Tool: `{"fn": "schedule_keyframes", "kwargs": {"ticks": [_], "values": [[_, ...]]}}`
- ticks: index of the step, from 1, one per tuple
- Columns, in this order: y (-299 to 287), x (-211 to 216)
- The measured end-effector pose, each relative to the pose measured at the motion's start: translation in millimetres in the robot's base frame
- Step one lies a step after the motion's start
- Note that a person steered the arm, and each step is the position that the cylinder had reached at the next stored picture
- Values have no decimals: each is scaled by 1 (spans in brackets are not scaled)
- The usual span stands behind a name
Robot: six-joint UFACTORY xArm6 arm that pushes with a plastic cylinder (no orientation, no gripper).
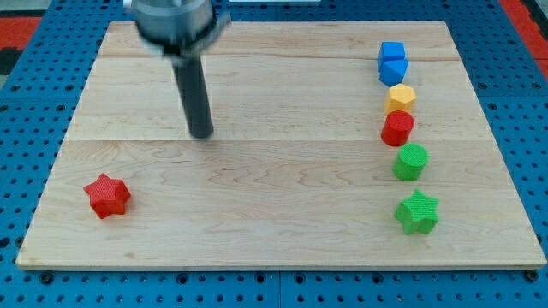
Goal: Push the red star at the top of the board
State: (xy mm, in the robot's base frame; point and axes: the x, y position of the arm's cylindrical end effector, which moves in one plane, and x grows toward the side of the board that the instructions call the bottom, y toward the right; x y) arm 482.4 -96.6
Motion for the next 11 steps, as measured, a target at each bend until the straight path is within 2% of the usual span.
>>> {"fn": "schedule_keyframes", "kwargs": {"ticks": [1, 2, 3, 4, 5, 8, 9, 10, 11], "values": [[-11, 106], [-89, 101], [-135, 44], [-129, -20], [-87, -64], [115, -168], [149, -210], [146, -249], [189, -250]]}}
